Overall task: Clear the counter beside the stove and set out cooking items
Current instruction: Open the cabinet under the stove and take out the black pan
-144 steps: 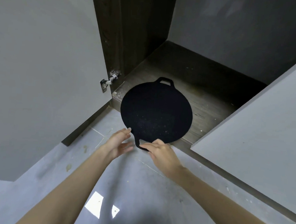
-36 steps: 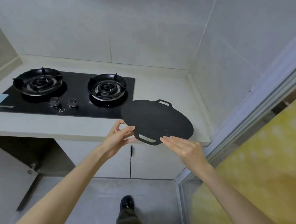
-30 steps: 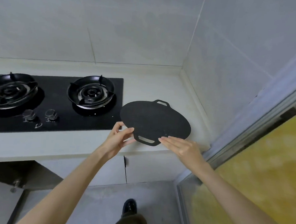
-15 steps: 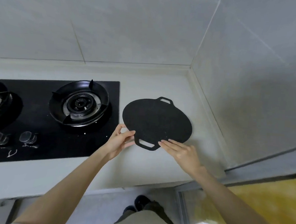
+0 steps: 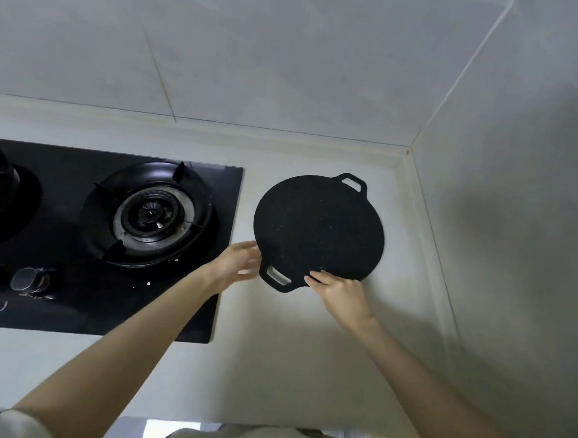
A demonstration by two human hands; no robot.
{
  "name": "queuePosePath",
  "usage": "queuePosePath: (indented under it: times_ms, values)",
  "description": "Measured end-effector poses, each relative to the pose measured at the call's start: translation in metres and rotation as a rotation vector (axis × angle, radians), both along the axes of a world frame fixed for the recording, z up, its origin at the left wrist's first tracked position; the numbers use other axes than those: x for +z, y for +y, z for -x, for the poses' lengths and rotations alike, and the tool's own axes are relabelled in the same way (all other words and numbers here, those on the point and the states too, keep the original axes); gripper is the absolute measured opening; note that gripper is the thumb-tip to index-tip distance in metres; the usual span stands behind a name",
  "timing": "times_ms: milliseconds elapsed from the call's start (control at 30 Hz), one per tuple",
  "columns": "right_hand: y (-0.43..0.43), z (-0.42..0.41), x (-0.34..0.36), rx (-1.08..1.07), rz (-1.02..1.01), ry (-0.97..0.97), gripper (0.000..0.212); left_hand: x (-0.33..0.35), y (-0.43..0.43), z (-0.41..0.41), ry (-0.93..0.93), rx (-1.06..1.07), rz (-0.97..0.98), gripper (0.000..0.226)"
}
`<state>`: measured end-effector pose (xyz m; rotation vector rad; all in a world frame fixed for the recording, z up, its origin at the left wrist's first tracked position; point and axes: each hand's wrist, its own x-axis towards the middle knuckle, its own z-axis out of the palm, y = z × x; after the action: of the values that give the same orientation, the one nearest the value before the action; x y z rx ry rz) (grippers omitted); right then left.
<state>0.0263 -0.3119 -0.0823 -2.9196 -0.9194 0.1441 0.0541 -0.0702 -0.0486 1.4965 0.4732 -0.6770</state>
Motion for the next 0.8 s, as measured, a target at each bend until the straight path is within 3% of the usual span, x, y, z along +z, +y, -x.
queuePosePath:
  times_ms: [133, 400, 600, 800]
  values:
    - [-0.001, -0.026, -0.003, 0.046, 0.05, -0.001, 0.07, 0.003, -0.003, -0.011, 0.018, 0.054, -0.017, 0.051]
    - [0.002, -0.048, -0.003, 0.142, 0.156, 0.005, 0.083, 0.008, 0.004, -0.009, 0.0, 0.167, -0.005, 0.044]
    - [0.013, -0.039, 0.005, 0.004, -0.163, 0.032, 0.05, 0.02, 0.01, 0.011, -0.028, 0.26, 0.035, 0.037]
    - [0.048, -0.025, 0.033, 0.058, -0.322, 0.059, 0.048, 0.049, 0.038, 0.053, -0.122, 0.409, 0.085, 0.04]
